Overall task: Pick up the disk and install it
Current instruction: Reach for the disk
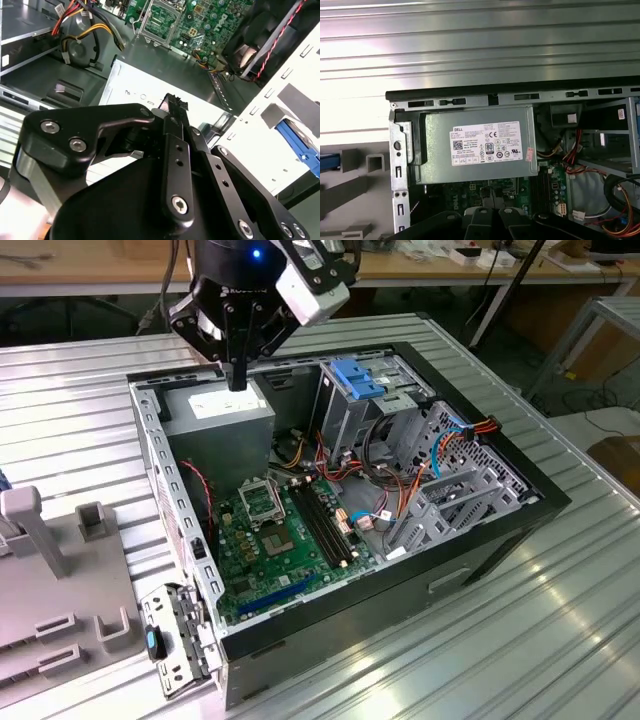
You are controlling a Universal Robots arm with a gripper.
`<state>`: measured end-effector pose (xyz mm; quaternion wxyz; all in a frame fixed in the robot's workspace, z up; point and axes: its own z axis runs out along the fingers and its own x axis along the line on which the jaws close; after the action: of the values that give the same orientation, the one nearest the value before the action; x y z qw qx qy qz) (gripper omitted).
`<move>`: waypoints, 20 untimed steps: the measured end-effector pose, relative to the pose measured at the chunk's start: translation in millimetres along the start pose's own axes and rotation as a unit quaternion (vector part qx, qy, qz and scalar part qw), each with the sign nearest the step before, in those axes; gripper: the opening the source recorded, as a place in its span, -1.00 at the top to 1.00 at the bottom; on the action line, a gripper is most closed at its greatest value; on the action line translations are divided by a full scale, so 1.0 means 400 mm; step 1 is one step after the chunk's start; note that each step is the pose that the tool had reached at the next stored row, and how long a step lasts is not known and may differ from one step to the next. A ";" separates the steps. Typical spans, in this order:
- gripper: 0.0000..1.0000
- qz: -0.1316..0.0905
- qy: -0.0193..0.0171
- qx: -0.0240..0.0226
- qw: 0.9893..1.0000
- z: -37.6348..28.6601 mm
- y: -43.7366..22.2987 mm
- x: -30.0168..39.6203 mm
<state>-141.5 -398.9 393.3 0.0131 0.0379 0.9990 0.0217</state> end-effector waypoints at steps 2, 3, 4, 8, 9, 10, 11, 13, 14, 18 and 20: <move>0.79 0.000 0.000 0.000 1.000 0.000 -0.001 0.015; 0.79 0.000 0.000 0.000 1.000 0.000 -0.001 0.019; 0.79 0.000 0.000 0.000 1.000 -0.001 -0.002 0.022; 0.79 0.000 0.000 0.000 1.000 -0.001 -0.003 0.038; 0.79 0.000 0.000 0.000 1.000 -0.001 -0.003 0.043; 0.79 0.000 0.000 0.000 1.000 -0.001 -0.004 0.049; 0.79 0.000 0.000 0.000 1.000 -0.002 -0.004 0.060; 0.79 0.000 0.000 0.000 1.000 -0.002 -0.005 0.067; 0.79 0.000 0.000 0.000 1.000 -0.002 -0.005 0.072; 0.79 0.000 0.000 0.000 1.000 -0.002 -0.007 0.089; 0.79 0.000 0.000 0.000 1.000 -0.003 -0.008 0.101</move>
<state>-182.2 -398.9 393.3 0.0131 0.0379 0.9990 0.0217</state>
